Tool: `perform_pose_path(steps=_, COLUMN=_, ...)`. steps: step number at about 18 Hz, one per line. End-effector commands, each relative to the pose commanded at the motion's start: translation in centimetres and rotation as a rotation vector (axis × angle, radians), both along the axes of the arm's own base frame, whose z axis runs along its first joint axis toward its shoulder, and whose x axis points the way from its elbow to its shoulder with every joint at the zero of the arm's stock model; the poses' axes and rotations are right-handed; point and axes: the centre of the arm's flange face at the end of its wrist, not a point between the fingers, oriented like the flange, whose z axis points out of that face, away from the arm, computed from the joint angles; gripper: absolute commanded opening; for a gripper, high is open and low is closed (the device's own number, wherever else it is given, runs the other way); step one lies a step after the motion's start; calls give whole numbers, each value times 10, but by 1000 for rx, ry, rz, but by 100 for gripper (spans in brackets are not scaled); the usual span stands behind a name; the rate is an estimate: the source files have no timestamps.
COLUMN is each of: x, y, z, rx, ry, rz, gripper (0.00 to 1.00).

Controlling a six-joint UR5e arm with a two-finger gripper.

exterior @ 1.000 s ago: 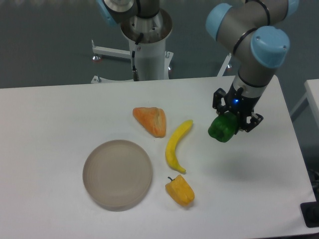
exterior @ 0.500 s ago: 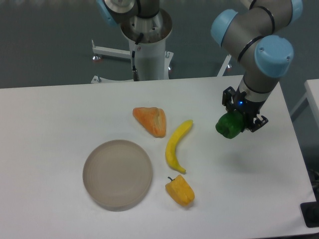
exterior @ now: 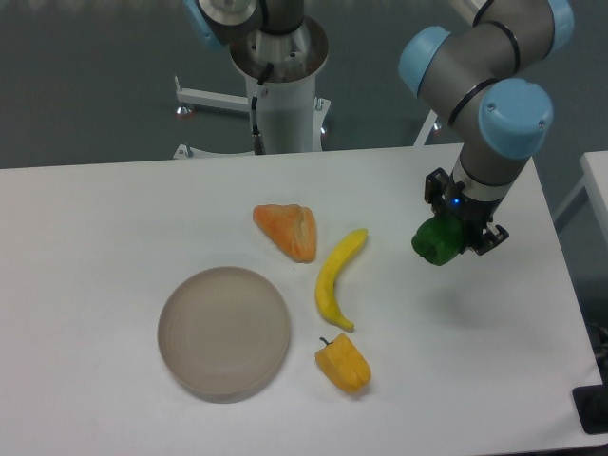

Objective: Pick up the green pepper from the plate

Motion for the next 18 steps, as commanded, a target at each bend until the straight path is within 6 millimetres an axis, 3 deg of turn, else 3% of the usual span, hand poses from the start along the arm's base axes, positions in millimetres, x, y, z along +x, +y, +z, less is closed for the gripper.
perform_pose_path(steps=10, x=5, y=3, z=-5, rx=3, ry=-13, rz=-6, gripper=6)
perform_pose_path(steps=18, x=18, y=21, z=-10, rx=25, ry=-32, rz=-27, gripper=8)
